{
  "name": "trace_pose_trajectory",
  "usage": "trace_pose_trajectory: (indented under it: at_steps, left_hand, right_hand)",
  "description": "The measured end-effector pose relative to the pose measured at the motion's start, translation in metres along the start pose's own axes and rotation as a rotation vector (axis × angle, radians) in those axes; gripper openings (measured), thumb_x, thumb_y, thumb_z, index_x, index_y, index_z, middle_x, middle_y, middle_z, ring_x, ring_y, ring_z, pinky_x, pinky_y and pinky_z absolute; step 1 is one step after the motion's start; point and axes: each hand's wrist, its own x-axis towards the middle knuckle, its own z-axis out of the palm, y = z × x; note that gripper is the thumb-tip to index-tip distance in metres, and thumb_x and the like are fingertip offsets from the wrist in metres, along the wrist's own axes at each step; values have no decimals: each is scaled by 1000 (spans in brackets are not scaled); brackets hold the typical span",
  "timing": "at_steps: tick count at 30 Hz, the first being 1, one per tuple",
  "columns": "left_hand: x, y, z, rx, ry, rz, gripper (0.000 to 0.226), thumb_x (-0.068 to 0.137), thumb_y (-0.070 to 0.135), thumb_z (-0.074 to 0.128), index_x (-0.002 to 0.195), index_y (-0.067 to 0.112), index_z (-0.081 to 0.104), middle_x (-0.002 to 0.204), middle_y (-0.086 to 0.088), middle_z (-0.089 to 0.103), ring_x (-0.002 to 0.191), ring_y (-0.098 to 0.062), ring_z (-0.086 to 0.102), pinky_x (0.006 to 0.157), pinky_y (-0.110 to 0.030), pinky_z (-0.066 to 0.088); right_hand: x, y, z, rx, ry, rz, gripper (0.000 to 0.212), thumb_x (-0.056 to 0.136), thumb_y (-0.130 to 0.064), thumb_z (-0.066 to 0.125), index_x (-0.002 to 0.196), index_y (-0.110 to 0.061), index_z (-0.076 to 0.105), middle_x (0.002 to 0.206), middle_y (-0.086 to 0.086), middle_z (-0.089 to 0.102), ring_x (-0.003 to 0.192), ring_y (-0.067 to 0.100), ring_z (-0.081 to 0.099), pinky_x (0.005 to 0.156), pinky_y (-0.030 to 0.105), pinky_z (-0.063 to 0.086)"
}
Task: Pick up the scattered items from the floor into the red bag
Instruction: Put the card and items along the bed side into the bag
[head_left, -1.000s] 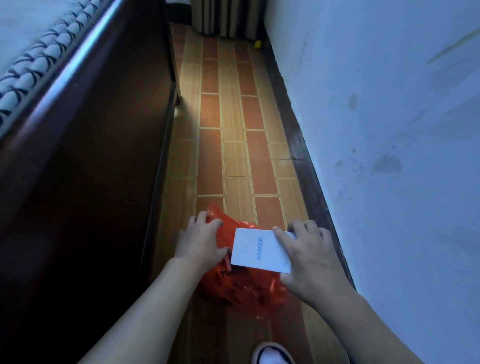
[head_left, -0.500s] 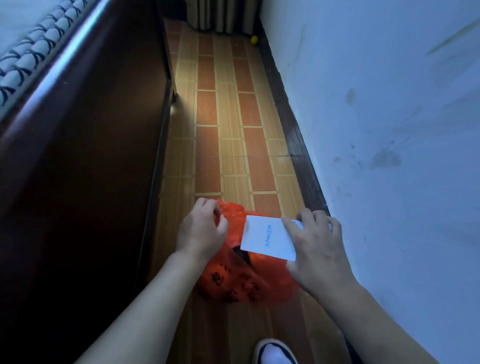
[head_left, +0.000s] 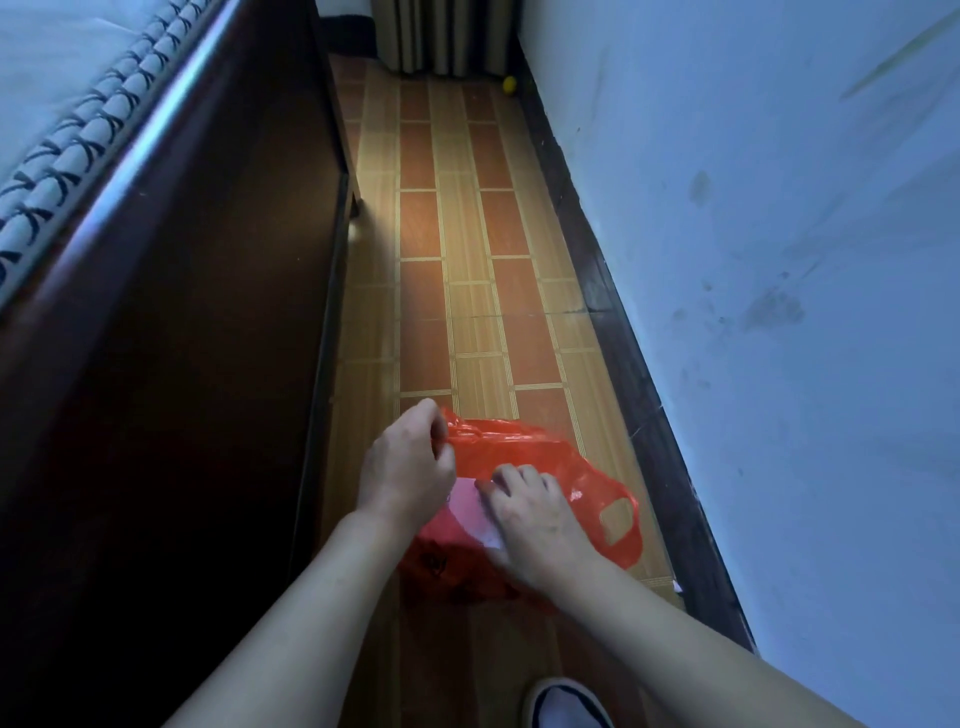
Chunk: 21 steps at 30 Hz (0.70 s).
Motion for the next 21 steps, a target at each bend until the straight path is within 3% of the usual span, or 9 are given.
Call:
trace_pose_trajectory:
  at_steps: [3, 6, 9, 13, 16, 21]
  left_hand:
    - [2, -1, 2, 9, -11, 35, 19, 92, 4, 58, 89, 23, 55, 82, 7, 61, 74, -20, 59, 59, -32, 45]
    - [2, 0, 3, 14, -13, 59, 19, 94, 7, 59, 105, 22, 64, 96, 10, 66, 82, -14, 59, 63, -26, 43]
    - [1, 3, 2, 25, -43, 77, 19, 95, 14, 63, 112, 21, 68, 102, 9, 69, 87, -11, 61, 63, -16, 39]
    - [0, 7, 2, 17, -35, 84, 14, 94, 25, 69, 108, 20, 69, 96, 9, 67, 84, -11, 62, 62, -13, 40]
    - [1, 10, 2, 15, -18, 102, 9, 96, 30, 70, 101, 23, 67, 89, 11, 65, 78, -9, 62, 60, -12, 41]
    - [4, 20, -1, -17, 26, 141, 7, 98, 28, 68, 96, 22, 66, 84, 11, 64, 74, -7, 61, 59, -13, 43]
  right_hand:
    - [-6, 6, 5, -3, 17, 6, 60, 81, -52, 74, 129, -18, 64, 126, 6, 60, 114, 30, 59, 96, 46, 50]
    - [-16, 20, -1, 18, 169, 73, 48, 77, -43, 77, 118, -20, 69, 127, 6, 62, 117, 30, 60, 99, 46, 49]
    - [-27, 38, -14, 22, 305, 194, 54, 79, -38, 81, 128, -19, 66, 135, 8, 60, 128, 30, 56, 108, 50, 47]
    - [-38, 60, -20, 37, 213, 454, 73, 87, -49, 75, 149, -22, 48, 149, 6, 50, 140, 28, 48, 114, 50, 43]
    - [-43, 67, -21, 349, 162, 537, 64, 95, -47, 68, 151, -27, 43, 139, -5, 58, 125, 19, 62, 102, 42, 57]
    - [-45, 66, -31, 516, 379, 433, 19, 98, -17, 67, 116, -22, 73, 106, -9, 72, 96, 7, 68, 88, 34, 63]
